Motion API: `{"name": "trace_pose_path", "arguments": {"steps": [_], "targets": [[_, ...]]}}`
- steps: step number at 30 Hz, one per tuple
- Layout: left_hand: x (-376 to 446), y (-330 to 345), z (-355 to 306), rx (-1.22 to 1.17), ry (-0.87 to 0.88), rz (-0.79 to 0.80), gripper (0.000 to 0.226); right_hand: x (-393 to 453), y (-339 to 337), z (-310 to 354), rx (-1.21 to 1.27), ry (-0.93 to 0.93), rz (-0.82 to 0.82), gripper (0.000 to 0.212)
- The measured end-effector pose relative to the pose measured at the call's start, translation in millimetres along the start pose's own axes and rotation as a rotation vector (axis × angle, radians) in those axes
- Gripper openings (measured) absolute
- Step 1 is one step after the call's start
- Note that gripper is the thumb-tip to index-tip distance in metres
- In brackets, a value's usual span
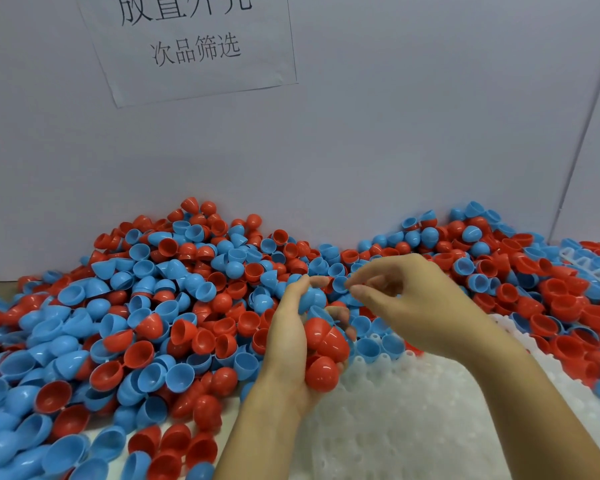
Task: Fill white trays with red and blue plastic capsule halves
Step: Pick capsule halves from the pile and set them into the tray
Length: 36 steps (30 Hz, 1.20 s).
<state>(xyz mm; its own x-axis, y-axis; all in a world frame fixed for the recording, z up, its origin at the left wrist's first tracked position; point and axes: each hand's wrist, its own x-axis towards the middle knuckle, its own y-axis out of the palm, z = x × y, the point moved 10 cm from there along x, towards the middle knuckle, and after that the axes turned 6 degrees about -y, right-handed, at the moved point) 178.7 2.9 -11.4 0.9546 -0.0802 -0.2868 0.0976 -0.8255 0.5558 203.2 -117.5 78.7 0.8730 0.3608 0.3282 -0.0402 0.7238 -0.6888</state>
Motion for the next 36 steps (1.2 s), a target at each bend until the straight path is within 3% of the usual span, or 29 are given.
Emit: {"name": "trace_pose_path", "arguments": {"steps": [6,12,22,30,36], "targets": [[-5,17,-1,0.053,0.028,0.127,0.053,-1,26,17,0.003,-0.023,0.038,0.005],[-2,17,-3,0.175,0.109,0.113,0.040,0,27,17,-0.065,-0.020,0.071,0.019],[-3,6,-7,0.035,0.068,0.004,0.021,1,18,1,0.201,0.060,-0.043,0.011],[-5,10,-4,0.033,0.020,0.043,0.034,-2,16,-8,0.439,0.149,-0.165,0.007],[-8,12,1,-0.051,-0.043,0.049,0.023,-4,4,-14,0.476,0.170,-0.309,0.003]]}}
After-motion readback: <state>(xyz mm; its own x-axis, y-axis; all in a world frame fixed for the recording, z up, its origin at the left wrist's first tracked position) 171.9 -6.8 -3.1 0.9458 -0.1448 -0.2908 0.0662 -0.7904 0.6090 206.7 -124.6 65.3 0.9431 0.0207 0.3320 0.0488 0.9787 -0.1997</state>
